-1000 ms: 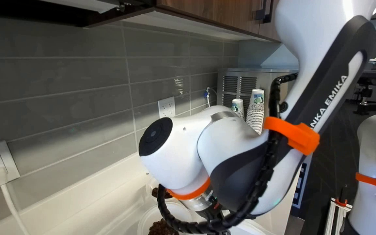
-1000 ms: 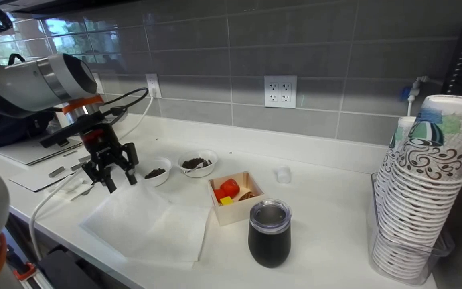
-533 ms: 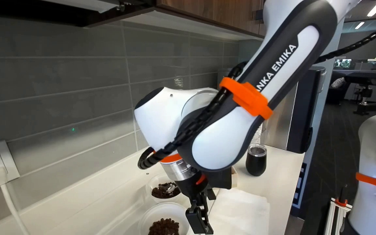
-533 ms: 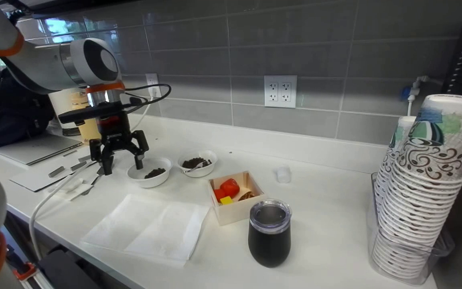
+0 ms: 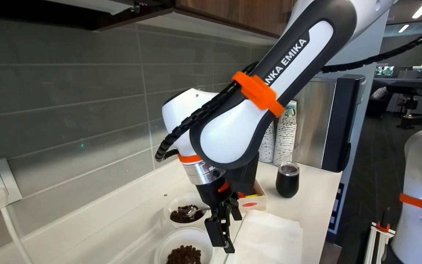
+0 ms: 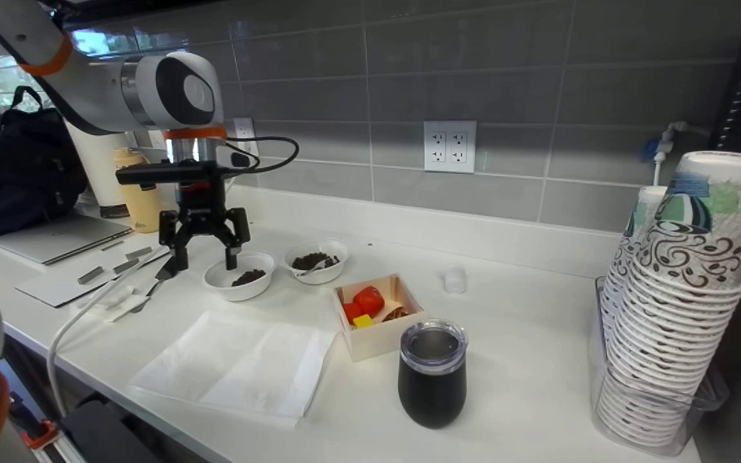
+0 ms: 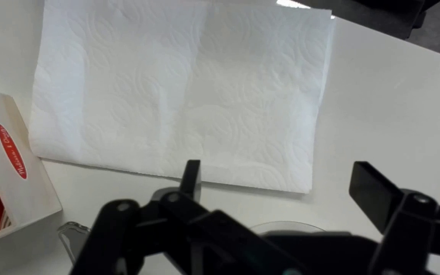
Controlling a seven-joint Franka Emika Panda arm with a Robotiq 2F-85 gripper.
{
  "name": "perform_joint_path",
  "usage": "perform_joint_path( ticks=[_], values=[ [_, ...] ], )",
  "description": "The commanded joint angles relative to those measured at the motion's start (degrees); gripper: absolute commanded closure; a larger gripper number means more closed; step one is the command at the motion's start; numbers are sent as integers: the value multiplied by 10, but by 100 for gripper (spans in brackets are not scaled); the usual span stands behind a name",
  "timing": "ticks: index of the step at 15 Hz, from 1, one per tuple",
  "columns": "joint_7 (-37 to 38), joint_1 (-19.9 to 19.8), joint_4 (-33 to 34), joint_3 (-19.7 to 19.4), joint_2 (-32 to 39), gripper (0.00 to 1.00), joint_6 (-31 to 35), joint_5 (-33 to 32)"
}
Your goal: Unfold the wipe on the table
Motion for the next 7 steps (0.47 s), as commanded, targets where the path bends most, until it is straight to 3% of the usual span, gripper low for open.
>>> perform_joint_path(
  ticks=[1,7],
  values=[
    [-35,-14,-14,-15,-30,0,-4,39],
    [-48,-27,-34,-30,-63,0,3,54]
  ],
)
